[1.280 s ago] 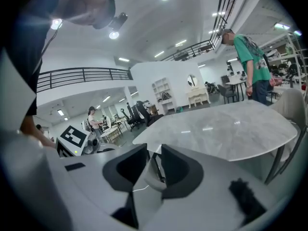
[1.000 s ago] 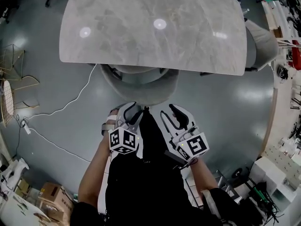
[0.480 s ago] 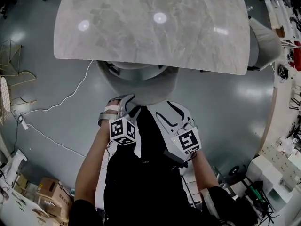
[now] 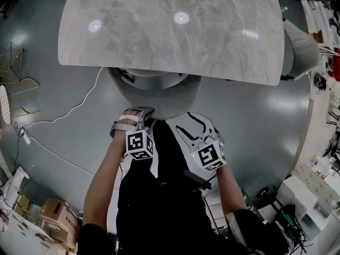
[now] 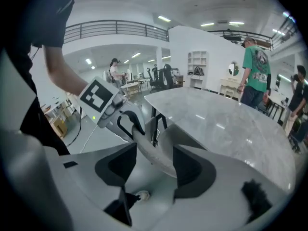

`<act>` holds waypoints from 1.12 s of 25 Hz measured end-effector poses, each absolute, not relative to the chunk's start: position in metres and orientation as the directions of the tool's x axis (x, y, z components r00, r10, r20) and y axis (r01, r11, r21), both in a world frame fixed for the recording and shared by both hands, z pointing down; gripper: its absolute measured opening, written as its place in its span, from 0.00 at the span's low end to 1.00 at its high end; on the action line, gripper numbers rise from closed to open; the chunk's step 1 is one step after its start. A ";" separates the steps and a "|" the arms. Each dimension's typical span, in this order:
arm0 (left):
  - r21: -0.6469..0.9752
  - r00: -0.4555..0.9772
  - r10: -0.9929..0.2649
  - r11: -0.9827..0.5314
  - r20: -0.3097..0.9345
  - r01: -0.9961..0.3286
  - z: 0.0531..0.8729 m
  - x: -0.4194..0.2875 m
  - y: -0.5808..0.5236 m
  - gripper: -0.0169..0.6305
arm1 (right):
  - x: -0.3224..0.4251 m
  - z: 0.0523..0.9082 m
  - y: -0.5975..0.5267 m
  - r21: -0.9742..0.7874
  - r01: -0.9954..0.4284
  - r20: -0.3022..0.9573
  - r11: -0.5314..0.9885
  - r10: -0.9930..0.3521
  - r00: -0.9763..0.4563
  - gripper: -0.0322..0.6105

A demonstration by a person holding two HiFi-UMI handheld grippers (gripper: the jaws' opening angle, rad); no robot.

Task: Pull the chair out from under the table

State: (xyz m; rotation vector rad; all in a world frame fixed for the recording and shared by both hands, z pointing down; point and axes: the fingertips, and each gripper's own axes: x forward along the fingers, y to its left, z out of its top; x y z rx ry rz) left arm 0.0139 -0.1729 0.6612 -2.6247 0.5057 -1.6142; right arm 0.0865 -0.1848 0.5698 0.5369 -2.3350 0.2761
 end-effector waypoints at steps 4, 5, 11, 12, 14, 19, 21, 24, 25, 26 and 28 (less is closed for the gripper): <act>-0.173 0.418 -0.269 -0.952 0.868 -0.252 0.663 0.017 -0.170 0.21 | 0.091 0.590 -0.184 0.034 -0.333 0.747 0.942 -0.245 -0.618 0.42; -0.172 0.419 -0.266 -0.953 0.868 -0.250 0.663 0.017 -0.170 0.21 | 0.091 0.596 -0.184 0.033 -0.306 0.753 0.952 -0.225 -0.618 0.42; -0.178 0.427 -0.273 -0.952 0.862 -0.250 0.662 0.016 -0.170 0.20 | 0.094 0.638 -0.185 0.168 -0.021 0.851 0.986 -0.155 -0.501 0.43; -0.175 0.428 -0.271 -0.952 0.862 -0.251 0.662 0.015 -0.170 0.20 | 0.093 0.643 -0.185 0.188 0.030 0.863 0.982 -0.151 -0.483 0.43; -0.170 0.430 -0.268 -0.953 0.862 -0.253 0.662 0.015 -0.171 0.20 | 0.090 0.653 -0.186 0.207 0.110 0.878 0.972 -0.135 -0.459 0.43; -0.166 0.436 -0.262 -0.955 0.861 -0.246 0.663 0.017 -0.172 0.20 | 0.080 0.676 -0.189 0.199 0.203 0.896 0.959 -0.094 -0.434 0.43; -0.164 0.439 -0.260 -0.956 0.860 -0.245 0.663 0.018 -0.172 0.20 | 0.077 0.686 -0.189 0.192 0.228 0.906 0.955 -0.083 -0.415 0.43; -0.171 0.441 -0.266 -0.955 0.857 -0.243 0.662 0.018 -0.173 0.20 | 0.073 0.694 -0.191 0.188 0.249 0.914 0.950 -0.077 -0.397 0.43; -0.175 0.440 -0.268 -0.955 0.857 -0.241 0.662 0.017 -0.172 0.20 | 0.071 0.697 -0.191 0.187 0.256 0.917 0.949 -0.075 -0.393 0.43; -0.178 0.439 -0.270 -0.955 0.857 -0.239 0.662 0.017 -0.172 0.20 | 0.069 0.700 -0.190 0.187 0.266 0.920 0.946 -0.073 -0.386 0.43; -0.179 0.437 -0.270 -0.955 0.858 -0.239 0.661 0.017 -0.171 0.20 | 0.066 0.707 -0.189 0.185 0.293 0.930 0.938 -0.070 -0.361 0.43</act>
